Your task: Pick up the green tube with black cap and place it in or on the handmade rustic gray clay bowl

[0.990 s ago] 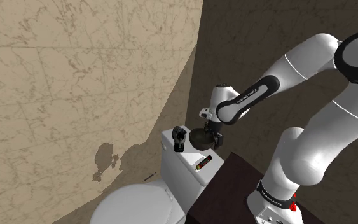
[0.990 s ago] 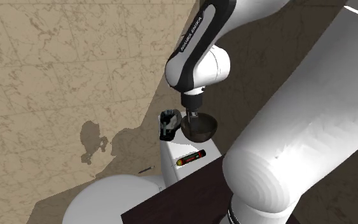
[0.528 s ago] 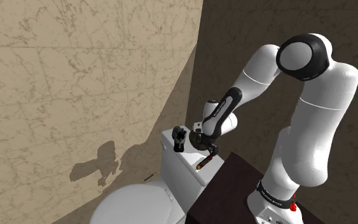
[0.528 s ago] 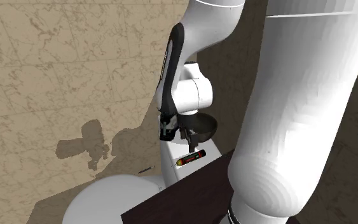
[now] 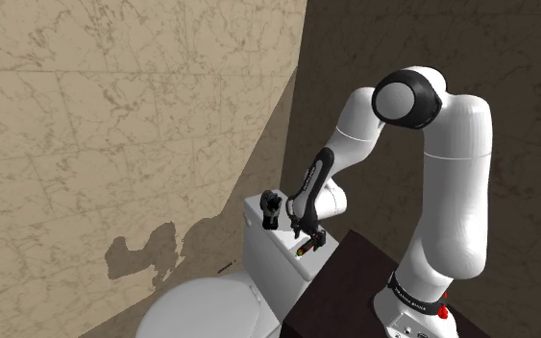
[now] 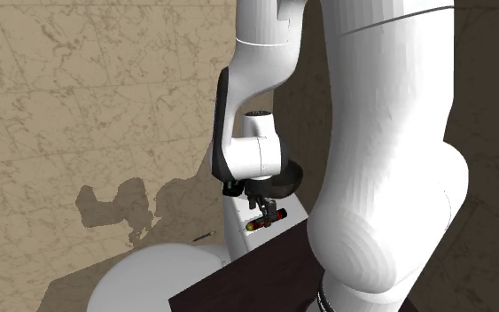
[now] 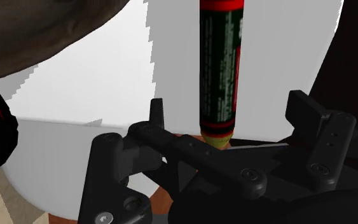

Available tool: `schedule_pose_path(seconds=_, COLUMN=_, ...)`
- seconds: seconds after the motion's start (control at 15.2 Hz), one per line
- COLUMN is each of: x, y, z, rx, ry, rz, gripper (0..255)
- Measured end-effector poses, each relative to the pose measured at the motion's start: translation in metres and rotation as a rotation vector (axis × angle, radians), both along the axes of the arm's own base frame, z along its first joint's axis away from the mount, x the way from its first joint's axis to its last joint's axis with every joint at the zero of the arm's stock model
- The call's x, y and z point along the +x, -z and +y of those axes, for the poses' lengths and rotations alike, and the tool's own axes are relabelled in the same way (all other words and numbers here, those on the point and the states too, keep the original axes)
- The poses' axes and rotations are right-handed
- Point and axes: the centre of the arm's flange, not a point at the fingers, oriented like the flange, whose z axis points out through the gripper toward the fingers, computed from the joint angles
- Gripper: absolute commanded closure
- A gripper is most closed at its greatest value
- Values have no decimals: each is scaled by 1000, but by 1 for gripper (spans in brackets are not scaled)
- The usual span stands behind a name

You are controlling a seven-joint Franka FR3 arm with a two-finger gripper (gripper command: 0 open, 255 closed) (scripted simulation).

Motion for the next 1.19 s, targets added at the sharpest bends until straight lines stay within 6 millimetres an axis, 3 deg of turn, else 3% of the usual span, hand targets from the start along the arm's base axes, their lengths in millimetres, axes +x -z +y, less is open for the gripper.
schedule_pose_path(seconds=0.2, x=-1, y=14, z=0, rx=0, ry=-1, rz=0, gripper=0)
schedule_pose_path(seconds=0.59, x=-1, y=18, z=0, rx=0, ry=-1, rz=0, gripper=0)
schedule_pose_path(seconds=0.66, x=-1, y=18, z=0, rx=0, ry=-1, rz=0, gripper=255)
schedule_pose_path(seconds=1.19, x=-1, y=18, z=0, rx=0, ry=-1, rz=-1, gripper=255)
